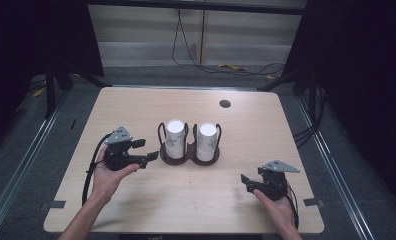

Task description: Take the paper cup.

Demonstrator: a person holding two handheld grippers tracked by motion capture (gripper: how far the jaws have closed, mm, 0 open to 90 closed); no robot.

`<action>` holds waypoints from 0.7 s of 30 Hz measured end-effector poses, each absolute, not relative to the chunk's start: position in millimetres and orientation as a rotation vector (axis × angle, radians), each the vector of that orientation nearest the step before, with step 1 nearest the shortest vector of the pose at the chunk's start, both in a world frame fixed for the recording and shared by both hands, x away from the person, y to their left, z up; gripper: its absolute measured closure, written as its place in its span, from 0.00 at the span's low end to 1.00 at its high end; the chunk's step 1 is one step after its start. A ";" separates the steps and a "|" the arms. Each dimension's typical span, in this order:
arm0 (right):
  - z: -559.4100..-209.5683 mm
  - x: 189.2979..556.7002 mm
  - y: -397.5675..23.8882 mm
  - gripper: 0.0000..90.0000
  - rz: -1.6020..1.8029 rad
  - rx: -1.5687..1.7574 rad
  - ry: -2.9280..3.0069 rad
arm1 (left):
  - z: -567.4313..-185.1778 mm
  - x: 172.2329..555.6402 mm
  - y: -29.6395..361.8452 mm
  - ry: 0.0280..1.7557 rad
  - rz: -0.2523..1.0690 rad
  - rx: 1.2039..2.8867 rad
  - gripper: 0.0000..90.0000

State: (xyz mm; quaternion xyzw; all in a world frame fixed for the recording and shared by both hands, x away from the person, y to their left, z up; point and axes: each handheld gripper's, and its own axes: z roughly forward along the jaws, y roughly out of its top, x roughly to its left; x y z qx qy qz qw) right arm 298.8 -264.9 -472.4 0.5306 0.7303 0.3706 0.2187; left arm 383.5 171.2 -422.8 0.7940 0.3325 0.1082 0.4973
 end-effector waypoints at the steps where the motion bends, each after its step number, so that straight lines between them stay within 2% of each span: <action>1: -471.4 297.4 -264.0 0.31 1.046 1.462 2.020 | -422.1 384.3 170.0 0.802 0.262 1.922 0.33; 7: -470.3 294.5 -260.5 0.31 1.061 1.437 2.035 | -408.0 393.1 163.3 0.806 0.256 1.884 0.34; 18: -470.8 294.3 -258.9 0.29 1.052 1.424 2.047 | -388.4 407.3 150.6 0.778 0.298 1.912 0.37; 21: -471.2 294.7 -258.8 0.29 1.049 1.426 2.052 | -385.6 410.4 146.9 0.760 0.246 1.893 0.36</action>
